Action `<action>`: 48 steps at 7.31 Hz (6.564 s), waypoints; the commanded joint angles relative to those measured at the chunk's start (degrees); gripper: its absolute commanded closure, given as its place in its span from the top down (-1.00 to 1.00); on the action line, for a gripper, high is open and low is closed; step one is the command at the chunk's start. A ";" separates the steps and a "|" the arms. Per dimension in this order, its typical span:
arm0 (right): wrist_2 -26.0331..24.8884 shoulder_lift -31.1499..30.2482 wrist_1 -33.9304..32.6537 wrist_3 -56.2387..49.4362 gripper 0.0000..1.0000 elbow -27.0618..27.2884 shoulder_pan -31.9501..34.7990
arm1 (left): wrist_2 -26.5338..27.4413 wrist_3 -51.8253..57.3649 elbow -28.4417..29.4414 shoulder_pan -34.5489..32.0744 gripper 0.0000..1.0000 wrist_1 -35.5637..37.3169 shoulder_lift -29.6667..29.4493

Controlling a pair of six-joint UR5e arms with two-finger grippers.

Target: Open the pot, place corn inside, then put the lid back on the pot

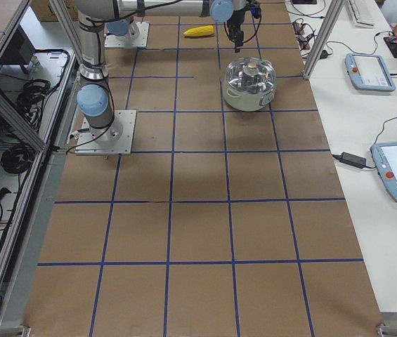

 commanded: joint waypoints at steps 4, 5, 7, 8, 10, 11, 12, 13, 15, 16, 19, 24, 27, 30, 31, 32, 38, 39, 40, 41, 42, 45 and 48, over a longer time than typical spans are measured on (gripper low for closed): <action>-0.50 6.76 -1.23 -7.46 0.99 -5.41 -3.29 | 0.00 0.03 -0.01 0.00 1.00 0.00 -0.01; -0.33 7.02 -1.23 -8.18 0.99 -5.15 -4.43 | 0.00 0.03 -0.01 0.00 1.00 0.00 -0.01; 0.20 7.29 -1.32 -8.01 0.97 -4.53 -4.71 | 0.00 0.03 -0.01 0.00 1.00 0.00 -0.01; 0.20 8.33 -1.32 -8.01 0.96 -5.31 -4.71 | -0.09 0.03 -0.10 0.00 1.00 0.00 -0.01; 0.20 8.87 -1.32 -7.75 0.96 -5.41 -4.62 | 0.00 0.03 -0.37 0.00 1.00 0.00 0.08; 0.29 8.96 -1.32 -7.57 0.95 -5.32 -4.62 | 0.00 0.03 -0.37 0.00 1.00 0.00 0.08; 0.29 8.96 -1.32 -7.31 0.92 -5.23 -4.53 | 0.00 0.03 -0.37 0.00 1.00 0.00 0.08; 0.29 8.96 -1.32 -7.31 0.87 -5.23 -4.53 | -0.09 0.03 -0.37 0.00 1.00 0.00 0.08; 0.38 9.39 -1.32 -7.22 0.55 -5.32 -4.44 | -0.09 0.03 -0.37 0.00 1.00 0.00 0.08; 0.38 9.57 -1.32 -7.22 0.33 -5.32 -4.36 | 0.00 0.03 -0.28 0.00 1.00 0.00 0.08; 0.03 9.23 -0.53 -6.78 -0.22 -6.80 -4.00 | 0.00 0.03 -0.28 0.00 1.00 0.00 0.08; 4.42 -3.46 19.85 -9.06 -0.41 -9.14 -6.37 | 0.27 3.96 -2.38 2.53 1.00 0.61 0.70; 3.98 -11.60 18.46 -6.88 -0.37 -0.58 -5.77 | 0.18 6.95 -14.55 7.80 0.97 13.92 -1.68; 4.86 -11.52 18.63 -4.58 -0.35 -0.66 -5.32 | 0.18 9.70 -28.89 13.70 0.99 27.99 -2.99; 4.95 -11.52 18.63 -4.76 -0.35 -0.57 -5.32 | 0.18 8.48 -32.58 13.80 0.99 31.78 -4.57; 4.95 -11.43 18.55 -4.67 -0.35 -0.57 -5.32 | 0.18 8.81 -35.67 13.71 0.99 36.51 -6.76; 5.04 -11.52 18.63 -4.41 -0.33 -0.66 -5.23 | 0.97 10.31 -39.21 13.71 -0.50 47.73 -13.03; 5.04 -11.52 18.55 -4.41 -0.33 -0.66 -5.23 | 0.97 10.31 -39.21 13.71 -0.71 47.72 -13.02; 5.04 -11.43 18.55 -4.41 -0.33 -0.57 -5.23 | 0.79 10.22 -39.21 13.36 -0.73 47.64 -12.93; 5.04 -11.52 18.55 -4.41 -0.33 -0.57 -5.23 | 0.62 9.27 -39.04 12.58 -0.74 47.46 -12.76; 5.04 -11.52 18.55 -4.41 -0.33 -0.57 -5.23 | 0.27 8.21 -37.21 12.22 -0.74 45.46 -11.89; 5.04 -11.43 18.55 -4.41 -0.32 -0.57 -5.23 | -4.57 1.37 -21.78 4.17 -0.74 28.95 -10.20; 4.51 -11.86 17.68 -6.68 -0.40 3.35 -6.55 | -9.58 -11.20 -8.06 -6.91 -0.73 26.28 -14.66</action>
